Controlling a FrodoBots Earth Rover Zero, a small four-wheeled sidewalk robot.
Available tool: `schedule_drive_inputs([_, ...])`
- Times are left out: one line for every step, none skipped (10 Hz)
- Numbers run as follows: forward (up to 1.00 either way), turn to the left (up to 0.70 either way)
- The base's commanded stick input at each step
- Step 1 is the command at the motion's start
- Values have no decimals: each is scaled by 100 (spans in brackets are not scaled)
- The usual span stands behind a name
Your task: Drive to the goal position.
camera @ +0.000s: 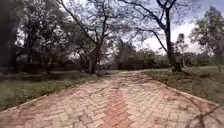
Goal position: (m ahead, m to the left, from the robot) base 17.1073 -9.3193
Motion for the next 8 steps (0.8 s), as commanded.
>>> schedule_drive_inputs([70, 0])
schedule_drive_inputs([70, -35])
schedule_drive_inputs([70, -35])
schedule_drive_inputs([70, -29])
schedule_drive_inputs([70, -12])
schedule_drive_inputs([70, -15])
schedule_drive_inputs([70, -27])
schedule_drive_inputs([70, -29])
